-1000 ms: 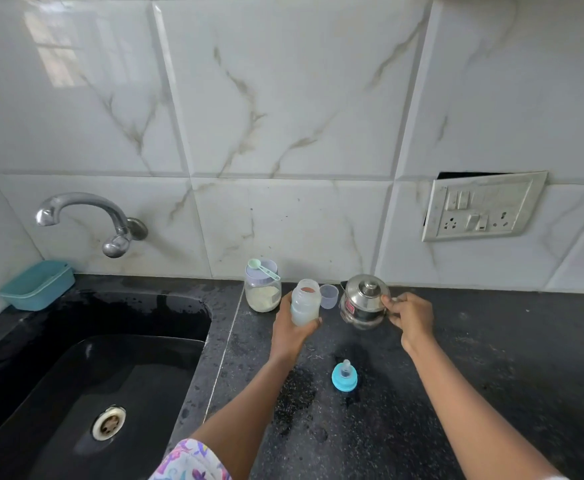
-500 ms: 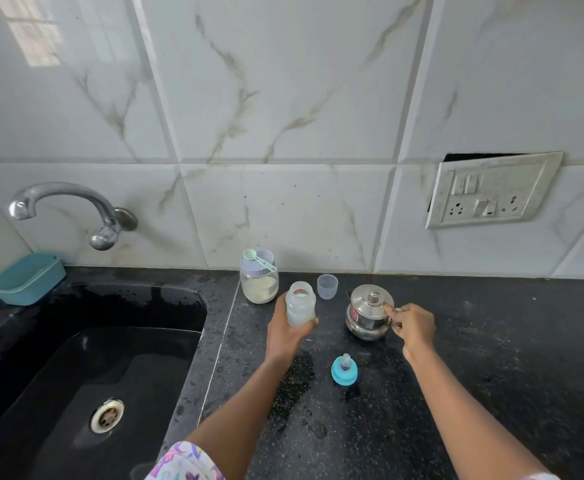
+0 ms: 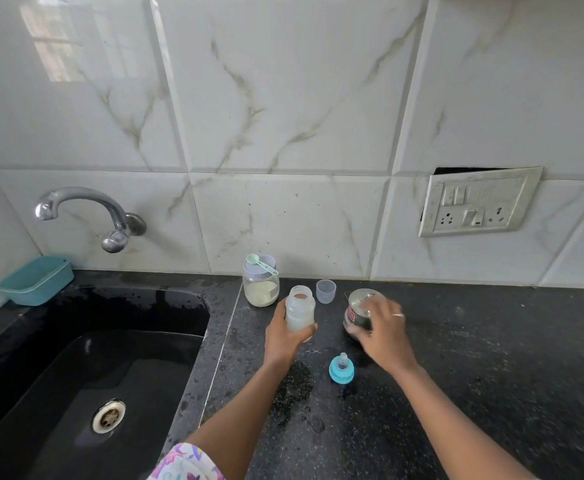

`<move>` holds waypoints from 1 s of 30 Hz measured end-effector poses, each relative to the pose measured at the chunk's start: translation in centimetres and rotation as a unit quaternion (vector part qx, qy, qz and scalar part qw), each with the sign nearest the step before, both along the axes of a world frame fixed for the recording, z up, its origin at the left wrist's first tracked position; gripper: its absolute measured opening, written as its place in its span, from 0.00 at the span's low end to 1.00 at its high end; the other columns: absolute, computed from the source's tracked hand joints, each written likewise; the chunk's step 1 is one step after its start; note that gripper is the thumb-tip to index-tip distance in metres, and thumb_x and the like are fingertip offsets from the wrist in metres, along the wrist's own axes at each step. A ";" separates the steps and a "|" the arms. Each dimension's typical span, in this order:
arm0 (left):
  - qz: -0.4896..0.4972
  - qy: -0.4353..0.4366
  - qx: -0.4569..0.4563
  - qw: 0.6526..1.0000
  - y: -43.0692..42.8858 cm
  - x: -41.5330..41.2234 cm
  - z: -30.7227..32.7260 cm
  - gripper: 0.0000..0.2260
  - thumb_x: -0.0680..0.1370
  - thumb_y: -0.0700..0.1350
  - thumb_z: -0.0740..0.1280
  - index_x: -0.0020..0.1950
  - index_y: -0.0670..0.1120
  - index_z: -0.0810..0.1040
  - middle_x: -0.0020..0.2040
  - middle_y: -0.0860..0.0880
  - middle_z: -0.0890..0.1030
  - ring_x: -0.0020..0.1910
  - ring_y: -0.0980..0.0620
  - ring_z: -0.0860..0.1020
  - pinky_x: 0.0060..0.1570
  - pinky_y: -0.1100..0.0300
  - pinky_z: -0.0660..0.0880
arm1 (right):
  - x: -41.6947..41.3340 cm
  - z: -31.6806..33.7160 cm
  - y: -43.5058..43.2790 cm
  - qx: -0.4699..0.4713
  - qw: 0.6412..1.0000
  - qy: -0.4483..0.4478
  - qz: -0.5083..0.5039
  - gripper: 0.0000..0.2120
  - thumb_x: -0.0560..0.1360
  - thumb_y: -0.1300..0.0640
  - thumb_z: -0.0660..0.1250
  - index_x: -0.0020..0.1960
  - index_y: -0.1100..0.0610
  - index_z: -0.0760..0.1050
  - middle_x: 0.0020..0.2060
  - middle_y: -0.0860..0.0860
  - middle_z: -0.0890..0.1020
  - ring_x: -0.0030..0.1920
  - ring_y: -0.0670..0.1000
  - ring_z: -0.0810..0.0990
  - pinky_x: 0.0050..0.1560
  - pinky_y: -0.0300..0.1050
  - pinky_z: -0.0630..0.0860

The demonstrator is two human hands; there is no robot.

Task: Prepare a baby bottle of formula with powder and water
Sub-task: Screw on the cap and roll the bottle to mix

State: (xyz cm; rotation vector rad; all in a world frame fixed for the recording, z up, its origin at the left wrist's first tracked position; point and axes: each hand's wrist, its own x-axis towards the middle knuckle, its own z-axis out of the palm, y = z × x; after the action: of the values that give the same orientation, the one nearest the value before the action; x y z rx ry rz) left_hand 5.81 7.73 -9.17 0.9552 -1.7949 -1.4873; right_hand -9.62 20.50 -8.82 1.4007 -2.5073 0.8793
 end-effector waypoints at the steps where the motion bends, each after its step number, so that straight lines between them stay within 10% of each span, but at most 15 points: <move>1: -0.002 0.003 0.001 1.000 0.1 0.3 0.1 0.26 0.65 0.42 0.77 0.54 0.62 0.68 0.50 0.59 0.77 0.54 0.53 0.77 0.55 0.57 0.73 | 0.7 0.1 -0.1 0.102 0.992 0.003 0.068 0.25 0.71 0.47 0.71 0.64 0.56 0.71 0.65 0.54 0.70 0.67 0.58 0.65 0.66 0.54 0.65; 4: -0.007 0.006 0.007 1.000 0.5 1.0 0.3 0.26 0.62 0.46 0.77 0.52 0.65 0.70 0.50 0.60 0.79 0.52 0.53 0.78 0.55 0.54 0.75 | 2.6 0.0 -0.6 0.314 0.935 -0.035 0.159 0.37 0.69 0.43 0.71 0.72 0.53 0.62 0.70 0.52 0.65 0.70 0.56 0.62 0.70 0.54 0.62; 9: -0.002 0.028 0.017 0.999 1.2 2.2 1.8 0.29 0.60 0.48 0.74 0.59 0.57 0.71 0.51 0.56 0.79 0.51 0.52 0.78 0.52 0.55 0.77 | 3.5 -0.6 -1.1 0.402 0.903 -0.047 0.142 0.31 0.71 0.61 0.70 0.71 0.53 0.64 0.64 0.56 0.71 0.63 0.57 0.72 0.58 0.48 0.70; 15: 0.025 0.036 0.031 0.999 1.2 3.9 2.2 0.25 0.60 0.46 0.72 0.56 0.55 0.74 0.48 0.51 0.81 0.46 0.49 0.79 0.45 0.53 0.78 | 3.2 2.9 -1.7 0.129 0.958 -0.244 0.075 0.23 0.64 0.61 0.74 0.56 0.54 0.73 0.51 0.52 0.78 0.49 0.50 0.78 0.44 0.41 0.75; 19: 0.037 0.040 0.034 0.998 1.5 4.4 2.6 0.22 0.59 0.46 0.71 0.50 0.61 0.73 0.46 0.51 0.81 0.44 0.49 0.79 0.44 0.50 0.79 | 3.2 8.5 -3.4 -0.110 0.882 -0.447 0.098 0.20 0.60 0.69 0.76 0.48 0.54 0.76 0.48 0.53 0.77 0.50 0.55 0.77 0.47 0.49 0.79; 25: 0.022 0.043 0.011 0.999 2.0 4.3 4.1 0.28 0.59 0.46 0.70 0.60 0.54 0.72 0.45 0.52 0.80 0.44 0.52 0.78 0.42 0.58 0.77 | 5.2 12.6 -5.0 -0.054 0.881 -0.412 0.227 0.18 0.62 0.72 0.73 0.47 0.54 0.78 0.45 0.51 0.80 0.47 0.51 0.78 0.45 0.42 0.76; 30: 0.015 0.044 0.007 0.999 2.0 4.1 5.3 0.20 0.59 0.45 0.69 0.47 0.62 0.71 0.42 0.53 0.79 0.42 0.53 0.77 0.45 0.53 0.78 | 5.8 14.2 -6.2 -0.001 0.890 -0.375 0.260 0.22 0.63 0.72 0.73 0.52 0.55 0.76 0.49 0.52 0.79 0.48 0.50 0.77 0.48 0.42 0.75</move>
State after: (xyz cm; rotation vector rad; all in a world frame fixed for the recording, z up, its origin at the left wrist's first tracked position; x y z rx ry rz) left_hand 9.94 9.71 -3.90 0.9056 -1.7034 -1.5016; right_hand -3.80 14.33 5.40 2.0980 -2.5994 1.8258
